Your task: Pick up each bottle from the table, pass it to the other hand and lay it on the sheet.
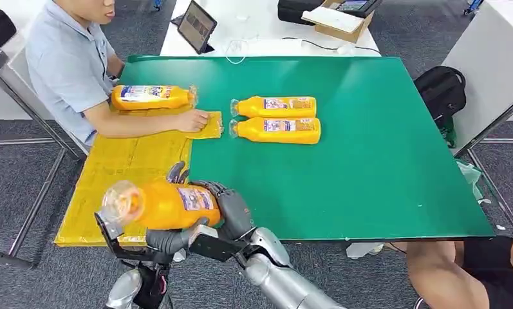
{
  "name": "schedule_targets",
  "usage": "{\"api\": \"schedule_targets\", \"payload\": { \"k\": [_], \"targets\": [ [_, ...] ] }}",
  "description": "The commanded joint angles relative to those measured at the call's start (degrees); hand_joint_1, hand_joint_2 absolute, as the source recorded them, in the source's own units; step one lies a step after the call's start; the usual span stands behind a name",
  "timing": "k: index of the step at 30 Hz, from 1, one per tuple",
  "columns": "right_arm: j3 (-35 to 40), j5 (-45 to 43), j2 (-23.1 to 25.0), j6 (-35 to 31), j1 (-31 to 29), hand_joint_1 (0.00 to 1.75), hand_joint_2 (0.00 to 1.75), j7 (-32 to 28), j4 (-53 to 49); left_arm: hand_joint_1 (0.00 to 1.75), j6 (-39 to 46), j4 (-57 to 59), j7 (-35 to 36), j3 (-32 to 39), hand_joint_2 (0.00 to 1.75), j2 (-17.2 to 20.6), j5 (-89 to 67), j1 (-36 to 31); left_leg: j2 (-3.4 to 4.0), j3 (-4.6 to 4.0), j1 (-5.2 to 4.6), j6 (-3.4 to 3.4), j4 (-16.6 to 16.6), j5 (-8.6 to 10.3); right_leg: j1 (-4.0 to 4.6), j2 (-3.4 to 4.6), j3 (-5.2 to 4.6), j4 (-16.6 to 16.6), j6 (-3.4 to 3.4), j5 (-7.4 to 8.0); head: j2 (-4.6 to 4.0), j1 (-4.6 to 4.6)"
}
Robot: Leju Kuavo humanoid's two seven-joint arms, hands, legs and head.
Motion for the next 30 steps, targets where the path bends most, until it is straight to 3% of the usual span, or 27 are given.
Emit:
{"api": "schedule_targets", "payload": {
  "k": [1, 2, 3, 4, 5, 10, 11, 18, 24, 29, 30],
  "targets": [
    [6.23, 2.24, -0.47, 1.83, 0.77, 1.75, 1.75, 1.56, 7.05, 1.68, -0.81, -1.69, 0.83, 0.14, 1.75, -0.98, 4.0, -2.63, -0.23, 0.17, 0.07, -0.05, 0.0, -0.04, 0.08, -0.22, 0.26, -0.04, -0.1, -0.1, 0.0, 0.02],
    [6.48, 2.65, -0.54, 1.39, 0.71, 1.45, 1.75, 1.62, 7.03, 1.75, -1.54, -1.29, 0.9, 0.14, 1.75, -0.93, 4.66, -2.88, -0.25, 0.14, 0.06, -0.04, -0.03, -0.01, 0.06, -0.24, 0.21, -0.05, -0.09, -0.08, 0.0, 0.0],
    [6.36, 2.81, -0.51, 0.53, 0.69, 0.82, 1.75, 1.67, 6.97, 1.75, -1.92, -1.02, 1.03, 0.11, 1.75, -0.97, 4.95, -3.0, -0.19, 0.08, 0.05, -0.03, -0.02, 0.0, 0.06, -0.18, 0.13, -0.06, -0.07, -0.05, 0.0, 0.0],
    [6.36, 2.81, -0.51, 0.53, 0.69, 0.82, 1.75, 1.67, 6.97, 1.75, -1.92, -1.02, 1.03, 0.11, 1.75, -0.97, 4.95, -3.0, -0.29, 0.2, 0.08, -0.06, -0.01, -0.03, 0.09, -0.27, 0.28, -0.04, -0.11, -0.11, 0.0, 0.0],
    [5.62, 2.27, -0.26, -0.19, 0.77, 0.0, 1.75, 1.72, 6.64, 1.75, -1.96, -0.83, 1.02, -0.08, 1.75, -1.05, 4.86, -3.01, -0.26, 0.14, 0.06, -0.04, -0.02, 0.0, 0.07, -0.25, 0.21, -0.07, -0.09, -0.07, 0.0, 0.0],
    [4.49, 2.09, -0.04, -3.88, 1.86, 0.0, 1.75, 0.51, 4.37, 1.75, -1.92, -1.53, 0.89, -0.91, 1.75, -0.85, 3.87, -2.21, -0.24, 0.16, 0.07, -0.04, 0.02, -0.05, 0.08, -0.22, 0.23, -0.03, -0.1, -0.11, 0.0, 0.0],
    [3.68, 1.58, -0.11, -5.68, 2.71, 0.0, 0.0, -0.46, 2.74, 1.75, -0.97, -1.61, 0.83, -1.08, 1.75, -0.75, 2.94, -2.11, -0.23, 0.08, 0.04, -0.03, 0.0, -0.01, 0.04, -0.21, 0.13, -0.02, -0.07, -0.08, 0.0, 0.0],
    [0.21, -1.08, -2.14, -14.68, 5.49, 0.0, 0.0, -6.82, -5.99, 1.75, 1.8, 2.47, 2.31, 0.17, 1.75, 0.14, 3.63, -6.29, -0.21, 0.01, 0.02, -0.02, -0.02, 0.04, 0.02, -0.2, 0.05, -0.03, -0.06, -0.03, 0.0, 0.0],
    [-14.03, 14.99, -2.45, -16.64, 20.64, 0.0, 0.0, -7.24, -36.58, 1.75, 16.63, 9.17, 6.2, 0.35, 1.75, 2.42, -9.76, -12.01, -0.33, 0.04, 0.02, -0.03, -0.02, 0.03, 0.03, -0.31, 0.13, -0.03, -0.07, -0.07, 0.0, 0.02],
    [-14.79, 15.75, -2.28, -16.64, 21.95, 0.0, 0.0, -7.24, -39.13, 1.75, 18.18, 9.85, 6.13, 0.62, 1.75, 2.47, -11.27, -12.52, -0.3, 0.04, 0.01, -0.04, -0.02, 0.0, 0.02, -0.26, 0.17, -0.01, -0.08, -0.08, 0.0, 0.04],
    [-18.79, 20.82, -0.59, -16.64, 24.78, 0.0, 0.0, -7.24, -48.56, 1.75, 24.4, 10.84, 5.47, 0.83, 1.75, 3.04, -18.14, -13.69, -0.2, 0.06, 0.01, -0.03, -0.04, 0.0, 0.01, -0.15, 0.14, -0.03, -0.07, -0.05, 0.0, 0.02]
  ]
}}
